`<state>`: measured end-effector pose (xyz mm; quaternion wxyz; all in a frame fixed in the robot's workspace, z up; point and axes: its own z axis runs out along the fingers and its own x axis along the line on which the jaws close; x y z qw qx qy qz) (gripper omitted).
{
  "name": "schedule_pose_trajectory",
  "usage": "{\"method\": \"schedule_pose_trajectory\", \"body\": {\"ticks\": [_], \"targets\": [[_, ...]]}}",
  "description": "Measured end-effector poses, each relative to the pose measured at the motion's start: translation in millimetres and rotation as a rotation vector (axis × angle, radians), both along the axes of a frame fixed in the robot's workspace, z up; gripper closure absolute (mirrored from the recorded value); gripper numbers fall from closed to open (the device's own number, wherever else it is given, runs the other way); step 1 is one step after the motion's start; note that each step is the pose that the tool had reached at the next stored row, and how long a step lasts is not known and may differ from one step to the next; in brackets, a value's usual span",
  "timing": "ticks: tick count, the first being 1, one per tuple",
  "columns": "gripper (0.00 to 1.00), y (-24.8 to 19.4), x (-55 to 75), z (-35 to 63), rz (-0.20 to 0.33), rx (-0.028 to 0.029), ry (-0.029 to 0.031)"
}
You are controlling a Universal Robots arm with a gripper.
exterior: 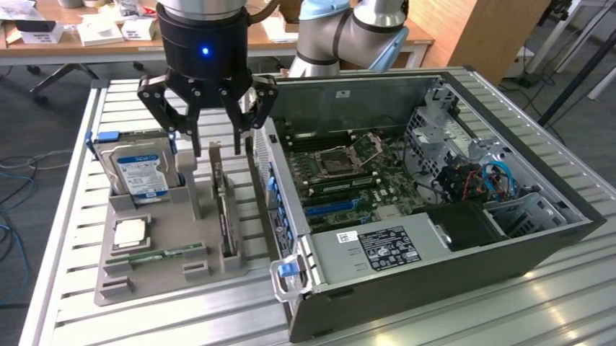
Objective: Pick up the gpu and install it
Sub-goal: 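Pick up the gpu and move the gpu toward the slot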
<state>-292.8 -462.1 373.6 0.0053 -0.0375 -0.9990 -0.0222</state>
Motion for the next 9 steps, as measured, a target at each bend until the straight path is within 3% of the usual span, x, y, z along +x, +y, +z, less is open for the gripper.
{"method": "schedule_pose_trajectory", "body": {"ticks": [9], "targets": [[0.47, 0.1, -0.8, -14.9, 0.000, -0.0002, -0.0005]]}}
